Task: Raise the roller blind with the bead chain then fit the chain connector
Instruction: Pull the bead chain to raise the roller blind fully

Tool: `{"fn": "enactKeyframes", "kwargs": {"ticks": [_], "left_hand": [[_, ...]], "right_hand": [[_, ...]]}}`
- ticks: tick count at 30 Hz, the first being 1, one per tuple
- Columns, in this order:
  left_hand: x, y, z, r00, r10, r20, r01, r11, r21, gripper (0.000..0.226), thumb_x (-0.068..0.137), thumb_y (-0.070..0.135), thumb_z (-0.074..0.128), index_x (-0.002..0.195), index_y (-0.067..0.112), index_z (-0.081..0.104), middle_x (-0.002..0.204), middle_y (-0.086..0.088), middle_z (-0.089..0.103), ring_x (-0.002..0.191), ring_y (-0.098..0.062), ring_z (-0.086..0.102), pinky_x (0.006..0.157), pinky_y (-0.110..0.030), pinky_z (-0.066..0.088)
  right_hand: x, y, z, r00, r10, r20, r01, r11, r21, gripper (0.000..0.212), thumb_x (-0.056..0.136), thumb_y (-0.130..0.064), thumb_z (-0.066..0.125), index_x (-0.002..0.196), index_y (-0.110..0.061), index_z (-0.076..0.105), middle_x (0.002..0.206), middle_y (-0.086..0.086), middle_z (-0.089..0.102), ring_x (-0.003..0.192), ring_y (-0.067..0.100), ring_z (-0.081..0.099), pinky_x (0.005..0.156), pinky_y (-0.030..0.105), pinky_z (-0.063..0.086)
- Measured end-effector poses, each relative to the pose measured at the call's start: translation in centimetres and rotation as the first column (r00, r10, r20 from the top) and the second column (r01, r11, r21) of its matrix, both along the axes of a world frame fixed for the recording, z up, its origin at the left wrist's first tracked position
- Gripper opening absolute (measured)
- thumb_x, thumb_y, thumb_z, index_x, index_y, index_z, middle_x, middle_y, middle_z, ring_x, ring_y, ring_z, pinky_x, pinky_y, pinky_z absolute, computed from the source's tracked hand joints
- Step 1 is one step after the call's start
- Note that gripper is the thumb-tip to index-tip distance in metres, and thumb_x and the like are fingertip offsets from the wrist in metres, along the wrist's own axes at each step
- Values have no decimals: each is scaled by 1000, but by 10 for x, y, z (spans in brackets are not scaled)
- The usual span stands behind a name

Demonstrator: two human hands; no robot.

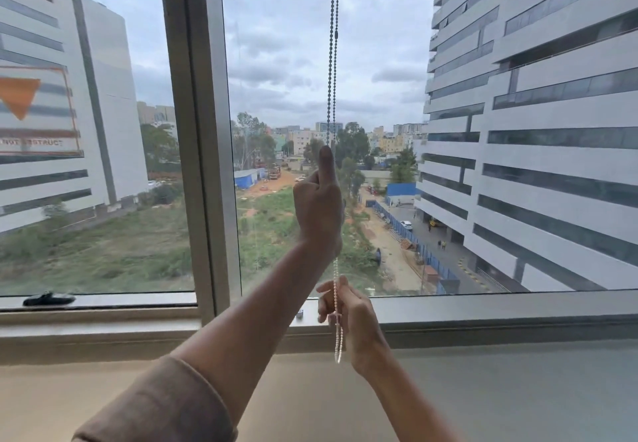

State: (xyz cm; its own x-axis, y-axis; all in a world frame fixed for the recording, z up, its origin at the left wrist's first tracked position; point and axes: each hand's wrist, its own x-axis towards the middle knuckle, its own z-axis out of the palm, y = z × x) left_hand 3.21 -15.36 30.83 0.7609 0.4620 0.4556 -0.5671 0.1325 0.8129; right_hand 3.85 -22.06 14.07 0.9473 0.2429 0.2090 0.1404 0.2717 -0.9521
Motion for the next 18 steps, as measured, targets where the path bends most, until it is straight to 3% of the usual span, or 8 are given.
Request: {"fn": "enactKeyframes", "kwargs": {"ticks": [3,7,10,12,13,16,18], "left_hand": [[1,-2,-9,1000,14,8,-14,1000,0,63,108,57,56,60,25,32,60,-7,24,52,-17,19,56,-46,13],[6,-2,-25,1000,28,-11,-28,999,-18,66,107,60,58,57,23,32,58,-8,23,49,-17,21,52,-41,16],[10,-1,-40,999,30,-18,-31,999,-36,70,108,57,57,49,20,57,44,4,43,35,-10,38,42,-24,31],[8,-3,-50,1000,-17,6,17,999,-42,57,110,54,55,65,29,81,44,11,55,35,-1,46,38,-19,35],[6,-3,-54,999,-31,14,31,999,-41,55,110,54,54,68,31,82,45,11,55,37,-3,45,39,-21,33],[4,-2,-65,1000,-13,-15,12,1000,-29,67,109,57,55,53,21,57,52,-3,35,45,-16,27,49,-36,18],[5,-2,-73,1000,-2,-27,1,1000,-24,68,108,58,57,57,15,42,60,-11,26,52,-17,21,53,-45,15]], "right_hand": [[11,0,30,998,-57,36,58,998,-27,37,113,-32,44,100,-11,71,84,9,72,69,14,63,72,37,39],[23,0,78,994,-81,68,77,995,58,31,111,-26,49,91,-22,72,75,-5,69,64,8,62,69,36,42],[28,1,114,990,-94,103,83,991,101,32,112,-25,49,89,-19,71,71,-3,65,64,12,58,60,30,44],[30,1,138,987,-93,134,81,993,91,32,113,-26,47,95,-14,72,76,0,70,70,15,64,66,33,50],[30,2,149,985,-85,149,72,993,94,33,113,-26,47,97,-13,72,79,1,72,74,17,66,71,36,51],[31,4,181,980,-48,191,25,993,117,33,113,-25,45,101,-9,71,83,5,73,76,21,67,71,38,50],[30,7,199,977,-29,212,4,993,117,34,113,-27,43,110,-6,70,84,7,74,72,21,67,68,37,48]]}}
